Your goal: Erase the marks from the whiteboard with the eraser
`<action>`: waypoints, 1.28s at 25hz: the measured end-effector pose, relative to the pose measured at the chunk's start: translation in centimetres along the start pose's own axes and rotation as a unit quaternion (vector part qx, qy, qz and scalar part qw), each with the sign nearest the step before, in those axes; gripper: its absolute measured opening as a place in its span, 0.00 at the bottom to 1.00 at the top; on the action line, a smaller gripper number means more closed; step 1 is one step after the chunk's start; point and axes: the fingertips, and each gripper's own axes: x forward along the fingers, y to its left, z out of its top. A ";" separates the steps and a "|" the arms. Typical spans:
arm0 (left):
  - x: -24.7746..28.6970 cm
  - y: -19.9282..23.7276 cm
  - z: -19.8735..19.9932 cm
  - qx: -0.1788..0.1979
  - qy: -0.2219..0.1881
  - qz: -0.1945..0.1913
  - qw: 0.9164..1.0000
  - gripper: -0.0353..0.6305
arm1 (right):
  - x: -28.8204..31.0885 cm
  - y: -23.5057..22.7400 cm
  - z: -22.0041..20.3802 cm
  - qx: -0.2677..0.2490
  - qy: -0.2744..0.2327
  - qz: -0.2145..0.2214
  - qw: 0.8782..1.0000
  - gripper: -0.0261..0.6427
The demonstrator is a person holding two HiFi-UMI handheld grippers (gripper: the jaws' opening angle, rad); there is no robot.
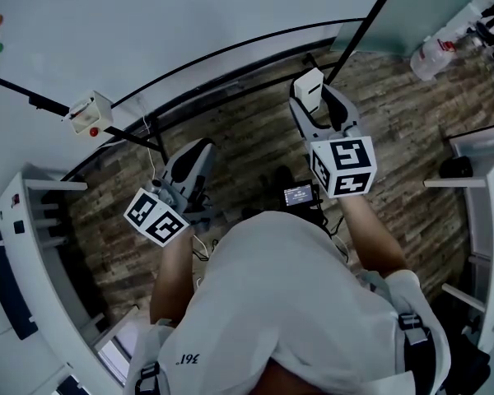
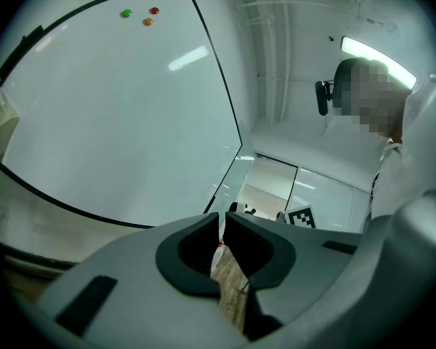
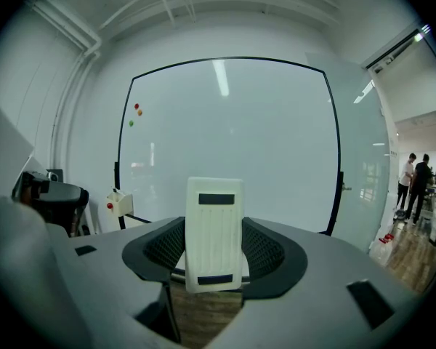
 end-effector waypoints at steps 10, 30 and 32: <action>-0.2 -0.7 -2.9 -0.020 0.029 -0.004 0.999 0.11 | -1.5 0.4 -3.4 0.001 0.030 0.006 1.000 0.42; -1.1 -0.6 -4.1 -0.035 0.038 -0.001 0.999 0.11 | -1.4 1.9 -5.4 0.001 0.052 0.020 0.998 0.42; -1.0 -0.7 -4.3 -0.036 0.041 -0.004 0.999 0.11 | -1.4 1.9 -5.6 0.002 0.056 0.019 0.998 0.42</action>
